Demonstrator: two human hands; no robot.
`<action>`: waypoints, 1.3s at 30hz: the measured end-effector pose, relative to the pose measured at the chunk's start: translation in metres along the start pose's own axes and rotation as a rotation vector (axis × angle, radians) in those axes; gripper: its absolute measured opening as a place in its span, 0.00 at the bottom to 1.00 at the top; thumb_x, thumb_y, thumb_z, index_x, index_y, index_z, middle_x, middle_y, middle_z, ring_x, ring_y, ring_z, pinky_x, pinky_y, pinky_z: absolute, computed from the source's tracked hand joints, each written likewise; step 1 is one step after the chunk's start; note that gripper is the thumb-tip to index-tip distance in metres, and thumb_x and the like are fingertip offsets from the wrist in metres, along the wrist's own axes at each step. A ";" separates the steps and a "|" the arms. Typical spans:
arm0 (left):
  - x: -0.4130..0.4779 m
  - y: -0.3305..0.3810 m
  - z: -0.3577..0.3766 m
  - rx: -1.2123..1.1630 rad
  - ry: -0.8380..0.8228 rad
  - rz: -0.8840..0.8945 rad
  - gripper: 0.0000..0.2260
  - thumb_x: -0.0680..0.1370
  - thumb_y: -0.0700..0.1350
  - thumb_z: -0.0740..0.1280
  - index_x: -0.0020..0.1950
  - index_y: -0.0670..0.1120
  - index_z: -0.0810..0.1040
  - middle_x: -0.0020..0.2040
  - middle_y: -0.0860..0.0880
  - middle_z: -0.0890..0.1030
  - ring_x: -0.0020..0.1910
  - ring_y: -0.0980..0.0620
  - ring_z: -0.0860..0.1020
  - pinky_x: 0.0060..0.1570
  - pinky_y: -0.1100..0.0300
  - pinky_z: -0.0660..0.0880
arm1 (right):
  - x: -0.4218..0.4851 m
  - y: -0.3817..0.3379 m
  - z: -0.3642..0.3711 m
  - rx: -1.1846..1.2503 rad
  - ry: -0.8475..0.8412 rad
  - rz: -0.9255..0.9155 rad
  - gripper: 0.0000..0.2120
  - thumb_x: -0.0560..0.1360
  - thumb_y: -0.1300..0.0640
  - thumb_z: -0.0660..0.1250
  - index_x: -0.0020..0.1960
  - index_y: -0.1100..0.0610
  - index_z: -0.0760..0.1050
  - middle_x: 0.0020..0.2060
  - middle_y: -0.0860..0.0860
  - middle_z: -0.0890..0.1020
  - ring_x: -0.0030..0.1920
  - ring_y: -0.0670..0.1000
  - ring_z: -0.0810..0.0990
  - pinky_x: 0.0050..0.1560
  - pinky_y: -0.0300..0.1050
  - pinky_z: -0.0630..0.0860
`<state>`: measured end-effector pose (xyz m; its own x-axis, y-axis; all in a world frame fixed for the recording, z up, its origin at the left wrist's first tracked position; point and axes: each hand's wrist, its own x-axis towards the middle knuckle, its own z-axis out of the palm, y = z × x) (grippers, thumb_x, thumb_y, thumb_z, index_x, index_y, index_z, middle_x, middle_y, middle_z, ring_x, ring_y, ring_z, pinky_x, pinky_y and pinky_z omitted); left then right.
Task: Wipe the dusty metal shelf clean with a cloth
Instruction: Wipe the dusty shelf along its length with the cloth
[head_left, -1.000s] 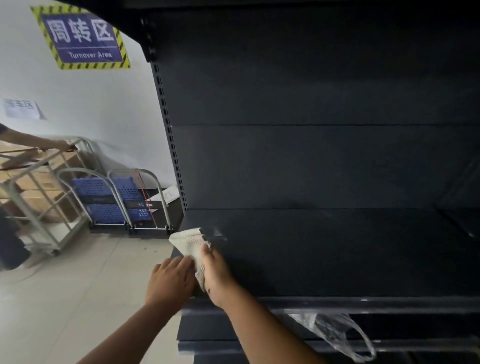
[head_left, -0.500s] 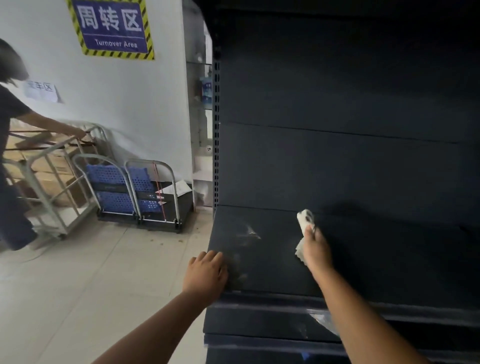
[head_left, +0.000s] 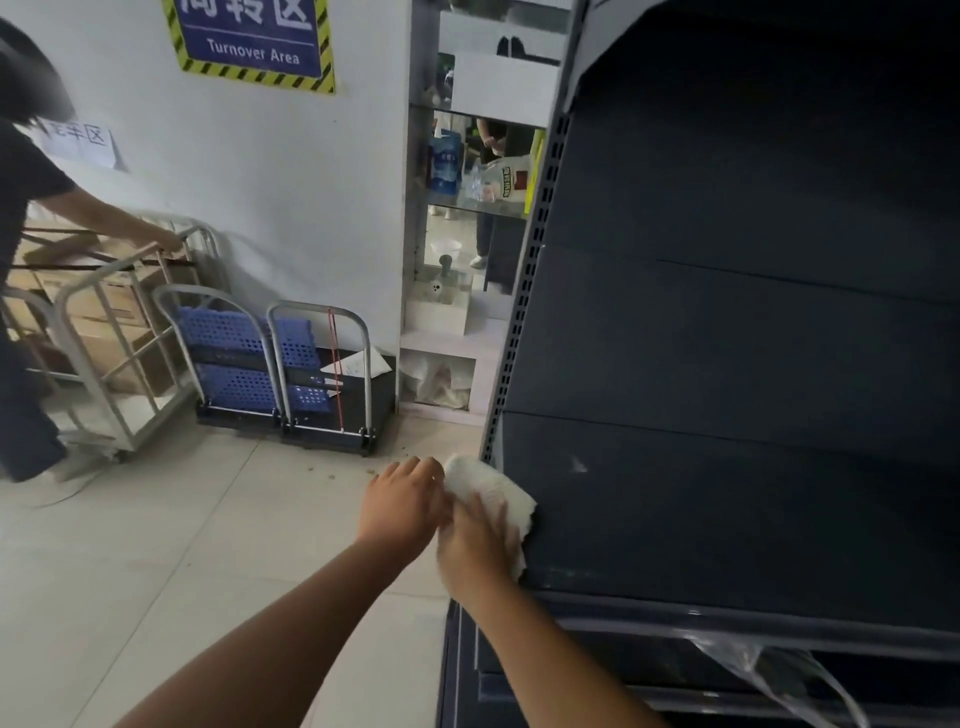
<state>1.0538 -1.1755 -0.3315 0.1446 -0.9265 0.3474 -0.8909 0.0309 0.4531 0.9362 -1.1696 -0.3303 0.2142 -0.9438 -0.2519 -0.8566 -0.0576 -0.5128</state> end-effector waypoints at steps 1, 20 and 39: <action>0.004 -0.008 -0.008 -0.021 0.029 -0.011 0.05 0.77 0.46 0.62 0.48 0.48 0.77 0.45 0.49 0.79 0.45 0.45 0.75 0.42 0.52 0.69 | 0.001 -0.011 0.002 0.148 -0.018 0.023 0.18 0.80 0.44 0.47 0.67 0.40 0.66 0.69 0.53 0.72 0.71 0.60 0.66 0.71 0.60 0.62; 0.025 -0.055 0.021 0.081 -0.222 0.000 0.18 0.76 0.56 0.61 0.65 0.57 0.71 0.64 0.57 0.74 0.61 0.52 0.72 0.57 0.53 0.69 | 0.074 0.106 -0.164 0.185 0.624 0.130 0.18 0.81 0.49 0.53 0.63 0.57 0.74 0.55 0.59 0.81 0.56 0.61 0.78 0.52 0.47 0.69; -0.106 -0.087 0.030 0.130 -0.540 -0.476 0.16 0.74 0.53 0.60 0.60 0.53 0.74 0.60 0.52 0.78 0.58 0.50 0.76 0.50 0.60 0.72 | 0.020 -0.013 -0.009 0.811 -0.305 -0.064 0.16 0.80 0.47 0.55 0.57 0.53 0.78 0.56 0.52 0.82 0.59 0.52 0.79 0.66 0.56 0.72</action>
<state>1.1034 -1.0908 -0.4327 0.3262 -0.8854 -0.3312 -0.8333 -0.4347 0.3415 0.9472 -1.1907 -0.3217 0.4665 -0.8115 -0.3520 -0.2649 0.2516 -0.9309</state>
